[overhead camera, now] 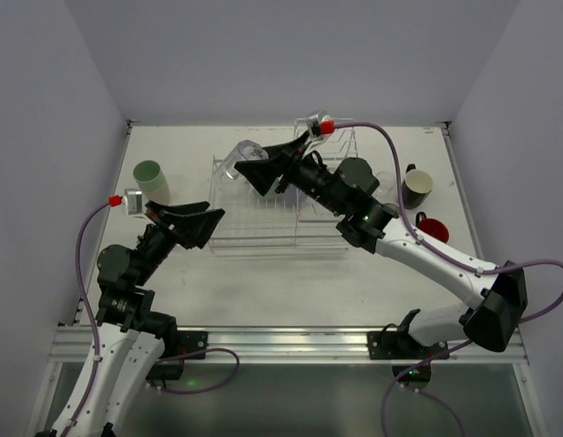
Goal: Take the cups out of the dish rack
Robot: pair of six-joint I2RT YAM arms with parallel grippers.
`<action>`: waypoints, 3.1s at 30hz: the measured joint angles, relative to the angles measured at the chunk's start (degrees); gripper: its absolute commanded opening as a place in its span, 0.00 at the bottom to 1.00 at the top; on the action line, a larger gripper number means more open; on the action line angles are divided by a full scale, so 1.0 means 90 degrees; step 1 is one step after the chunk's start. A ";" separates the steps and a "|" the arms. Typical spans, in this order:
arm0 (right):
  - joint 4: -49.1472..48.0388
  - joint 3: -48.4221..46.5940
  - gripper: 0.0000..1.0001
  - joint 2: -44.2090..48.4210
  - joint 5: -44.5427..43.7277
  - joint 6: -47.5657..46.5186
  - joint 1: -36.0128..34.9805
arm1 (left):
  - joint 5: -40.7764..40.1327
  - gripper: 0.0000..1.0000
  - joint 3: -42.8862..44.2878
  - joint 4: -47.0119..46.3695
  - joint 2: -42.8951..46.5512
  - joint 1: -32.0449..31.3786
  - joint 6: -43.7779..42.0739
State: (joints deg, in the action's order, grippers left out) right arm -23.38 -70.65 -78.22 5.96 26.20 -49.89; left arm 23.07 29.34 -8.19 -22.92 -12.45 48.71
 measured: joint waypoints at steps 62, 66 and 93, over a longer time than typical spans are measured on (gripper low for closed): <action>0.1418 0.2482 0.99 0.2705 -0.0036 0.0471 -0.0658 | -0.3194 0.00 0.3113 0.5083 -0.3405 0.0015 -0.2900; 0.2584 0.2110 0.99 0.2788 -0.0022 -0.0039 -0.0658 | -0.3483 0.00 0.3412 0.5484 -0.3934 0.0034 -0.3206; 0.3546 0.2113 0.99 0.3456 -0.0236 -0.1022 -0.0658 | -0.3988 0.00 0.3874 0.6205 -0.5824 0.0313 -0.3725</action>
State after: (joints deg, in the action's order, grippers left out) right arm 8.54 -51.64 -47.11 3.84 16.99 -55.81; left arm -12.82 64.20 47.66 -75.33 -9.63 15.18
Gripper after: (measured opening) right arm 0.990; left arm 0.097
